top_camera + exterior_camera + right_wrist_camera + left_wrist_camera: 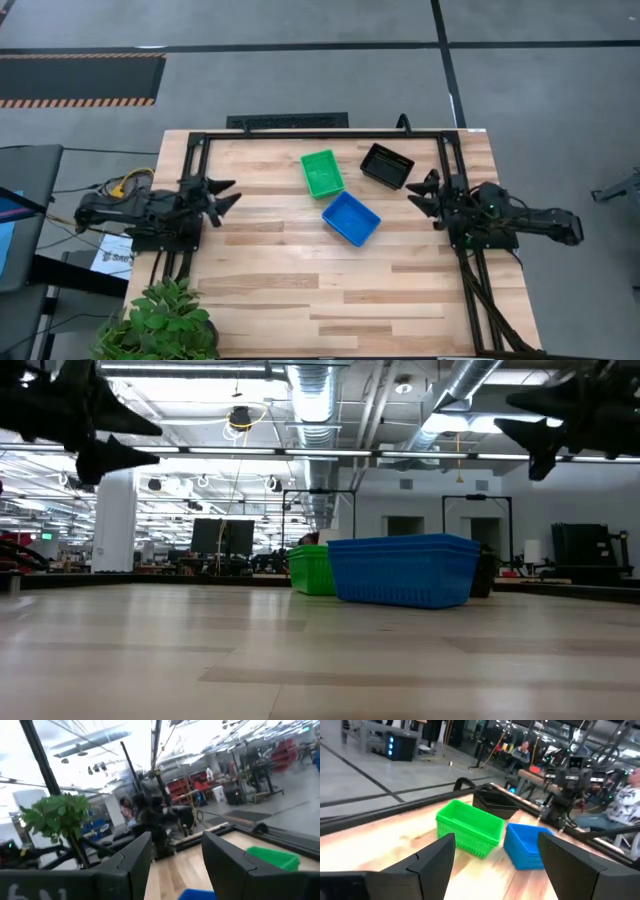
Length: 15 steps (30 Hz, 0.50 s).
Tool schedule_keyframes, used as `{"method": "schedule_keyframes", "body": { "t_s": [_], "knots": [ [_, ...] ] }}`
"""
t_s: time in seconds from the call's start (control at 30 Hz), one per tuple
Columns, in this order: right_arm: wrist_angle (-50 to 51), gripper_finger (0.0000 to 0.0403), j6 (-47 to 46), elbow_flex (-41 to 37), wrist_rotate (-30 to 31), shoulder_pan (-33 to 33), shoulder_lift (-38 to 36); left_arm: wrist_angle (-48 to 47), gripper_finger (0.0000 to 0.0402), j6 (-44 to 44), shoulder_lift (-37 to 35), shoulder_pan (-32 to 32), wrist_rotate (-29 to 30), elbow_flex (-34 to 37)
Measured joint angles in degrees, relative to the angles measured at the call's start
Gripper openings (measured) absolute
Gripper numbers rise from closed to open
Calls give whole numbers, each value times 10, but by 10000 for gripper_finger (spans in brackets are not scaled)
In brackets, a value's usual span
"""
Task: Stack baskets by color
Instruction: Return to Home Position
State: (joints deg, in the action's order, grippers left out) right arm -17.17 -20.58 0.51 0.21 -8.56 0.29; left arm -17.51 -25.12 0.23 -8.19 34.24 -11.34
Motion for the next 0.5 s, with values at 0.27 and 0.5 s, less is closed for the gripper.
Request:
{"method": "schedule_keyframes", "body": {
  "t_s": [0.27,0.5],
  "knots": [
    [37,194,39,0,20,22,0,25,270,-17,13,0,30,55],
    [102,198,31,0,19,22,1,9,270,6,16,0,-11,55]
  ]
}}
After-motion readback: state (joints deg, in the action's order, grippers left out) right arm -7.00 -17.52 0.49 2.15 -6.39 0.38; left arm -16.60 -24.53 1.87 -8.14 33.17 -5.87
